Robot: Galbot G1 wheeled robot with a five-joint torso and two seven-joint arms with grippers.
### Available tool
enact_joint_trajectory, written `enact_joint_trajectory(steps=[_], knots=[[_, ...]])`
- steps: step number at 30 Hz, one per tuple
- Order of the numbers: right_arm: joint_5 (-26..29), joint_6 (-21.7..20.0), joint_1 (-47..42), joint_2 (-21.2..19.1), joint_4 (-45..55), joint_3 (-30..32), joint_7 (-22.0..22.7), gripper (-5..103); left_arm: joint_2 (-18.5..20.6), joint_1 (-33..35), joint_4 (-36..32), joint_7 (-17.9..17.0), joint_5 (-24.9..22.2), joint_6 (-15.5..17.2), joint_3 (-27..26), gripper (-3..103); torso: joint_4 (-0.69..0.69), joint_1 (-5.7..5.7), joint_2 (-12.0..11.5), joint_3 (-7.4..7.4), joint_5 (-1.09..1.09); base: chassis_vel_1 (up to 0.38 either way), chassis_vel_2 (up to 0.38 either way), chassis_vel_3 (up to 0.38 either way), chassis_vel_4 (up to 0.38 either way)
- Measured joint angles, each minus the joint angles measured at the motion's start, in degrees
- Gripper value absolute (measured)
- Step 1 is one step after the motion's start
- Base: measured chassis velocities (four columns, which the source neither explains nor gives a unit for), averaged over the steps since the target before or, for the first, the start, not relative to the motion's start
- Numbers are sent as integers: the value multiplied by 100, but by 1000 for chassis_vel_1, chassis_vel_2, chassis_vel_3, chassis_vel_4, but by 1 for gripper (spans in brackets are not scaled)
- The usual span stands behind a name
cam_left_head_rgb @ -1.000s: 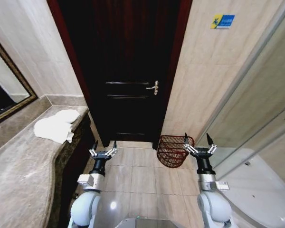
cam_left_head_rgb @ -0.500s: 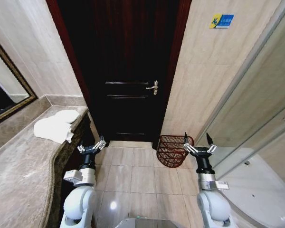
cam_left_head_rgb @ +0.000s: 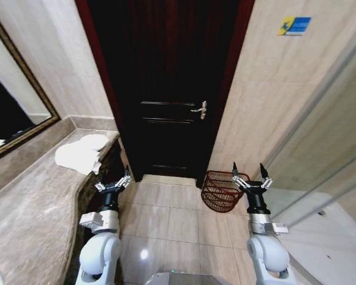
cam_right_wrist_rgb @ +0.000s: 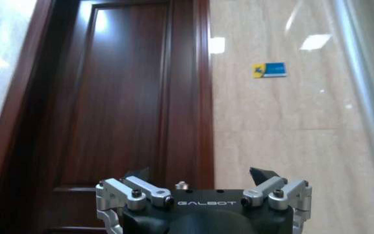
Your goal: Discard the used towel into the hamper.
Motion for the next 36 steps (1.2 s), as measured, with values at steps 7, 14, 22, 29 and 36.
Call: enact_joint_trajectory(steps=[7, 14, 22, 29, 36], knots=[[98, 32, 118, 5, -58, -134, 55, 100, 1, 13, -107, -53, -109, 162, -192, 100, 0, 0, 0, 0, 1, 80, 91, 89, 94], [333, -173, 444, -516, -169, -267, 53, 100, 2, -112, -30, -130, 141, 202, -264, 100, 1, 0, 0, 0, 1, 129, 123, 118, 125], [838, -9, 442, -513, -163, -416, -516, 100, 2, 37, 113, -103, 665, 48, -128, 100, 1, 0, 0, 0, 1, 72, 78, 85, 65], [646, -202, 487, -456, -128, -463, -672, 100, 2, 127, 169, -143, 623, 233, 193, 100, 0, 0, 0, 0, 1, 0, 0, 0, 0], [606, -152, 454, -587, -64, -535, -812, 100, 3, 108, 250, -293, 827, 896, 157, 99, 0, -1, 0, -1, 1, 0, 0, 0, 0]])
